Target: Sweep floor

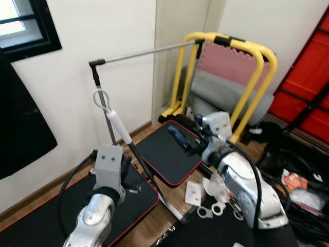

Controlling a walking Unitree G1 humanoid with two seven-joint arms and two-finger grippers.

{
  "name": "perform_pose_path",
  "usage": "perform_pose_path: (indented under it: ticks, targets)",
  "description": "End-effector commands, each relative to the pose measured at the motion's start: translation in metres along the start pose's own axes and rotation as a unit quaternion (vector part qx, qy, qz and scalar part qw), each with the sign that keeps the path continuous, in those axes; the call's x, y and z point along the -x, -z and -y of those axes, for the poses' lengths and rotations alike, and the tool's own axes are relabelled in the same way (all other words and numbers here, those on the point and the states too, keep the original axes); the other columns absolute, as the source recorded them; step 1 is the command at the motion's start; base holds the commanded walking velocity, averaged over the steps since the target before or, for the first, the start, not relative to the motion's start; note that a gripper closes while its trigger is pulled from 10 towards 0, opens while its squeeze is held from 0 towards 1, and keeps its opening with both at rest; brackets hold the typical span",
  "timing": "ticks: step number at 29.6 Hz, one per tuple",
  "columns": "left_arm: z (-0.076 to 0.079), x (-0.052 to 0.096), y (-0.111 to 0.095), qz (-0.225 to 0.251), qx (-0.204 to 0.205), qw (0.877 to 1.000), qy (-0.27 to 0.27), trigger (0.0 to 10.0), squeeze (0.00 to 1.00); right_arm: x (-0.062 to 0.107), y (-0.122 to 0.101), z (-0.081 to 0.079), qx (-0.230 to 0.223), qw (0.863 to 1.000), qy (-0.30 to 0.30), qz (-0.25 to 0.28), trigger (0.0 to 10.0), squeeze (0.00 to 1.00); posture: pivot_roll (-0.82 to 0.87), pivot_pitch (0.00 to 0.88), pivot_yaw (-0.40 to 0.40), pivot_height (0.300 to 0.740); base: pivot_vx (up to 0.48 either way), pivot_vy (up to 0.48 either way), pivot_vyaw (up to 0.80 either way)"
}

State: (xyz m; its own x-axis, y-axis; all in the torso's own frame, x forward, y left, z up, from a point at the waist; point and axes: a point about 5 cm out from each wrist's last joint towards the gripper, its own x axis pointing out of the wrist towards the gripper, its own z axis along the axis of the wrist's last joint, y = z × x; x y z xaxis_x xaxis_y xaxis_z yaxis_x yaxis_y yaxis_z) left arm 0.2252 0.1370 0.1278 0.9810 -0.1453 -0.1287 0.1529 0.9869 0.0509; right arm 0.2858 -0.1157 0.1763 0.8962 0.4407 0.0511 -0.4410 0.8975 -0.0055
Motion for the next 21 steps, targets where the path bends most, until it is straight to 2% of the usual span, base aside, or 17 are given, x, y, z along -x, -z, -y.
perform_pose_path:
  ticks: [1, 5, 8, 21]
  targets:
    - [-0.0013, -0.0018, 0.0040, -0.009, -0.003, 1.000, -0.008, 10.0, 0.00, -0.0006, 0.0045, 0.0024, 0.006, 1.000, 0.009, -0.009, 10.0, 0.00, -0.05, 0.000, -0.085, 0.740, 0.000, 0.000, -0.80]
    - [-0.0025, -0.0036, 0.0053, -0.014, -0.007, 1.000, -0.007, 10.0, 0.00, -0.0023, 0.0047, 0.0024, 0.006, 1.000, 0.012, -0.007, 10.0, 0.00, -0.05, 0.000, -0.083, 0.740, 0.000, 0.000, -0.80]
    - [-0.0027, -0.0043, 0.0051, -0.012, -0.011, 1.000, -0.006, 10.0, 0.00, -0.0026, 0.0052, 0.0022, 0.006, 1.000, 0.012, -0.007, 10.0, 0.00, -0.05, 0.000, -0.081, 0.740, -0.304, 0.000, -0.80]
    - [-0.0012, -0.0075, 0.0042, 0.004, -0.027, 1.000, 0.007, 10.0, 0.00, -0.0027, 0.0097, 0.0029, 0.004, 1.000, 0.017, -0.013, 10.0, 0.00, -0.05, 0.000, -0.086, 0.740, 0.000, 0.000, -0.80]
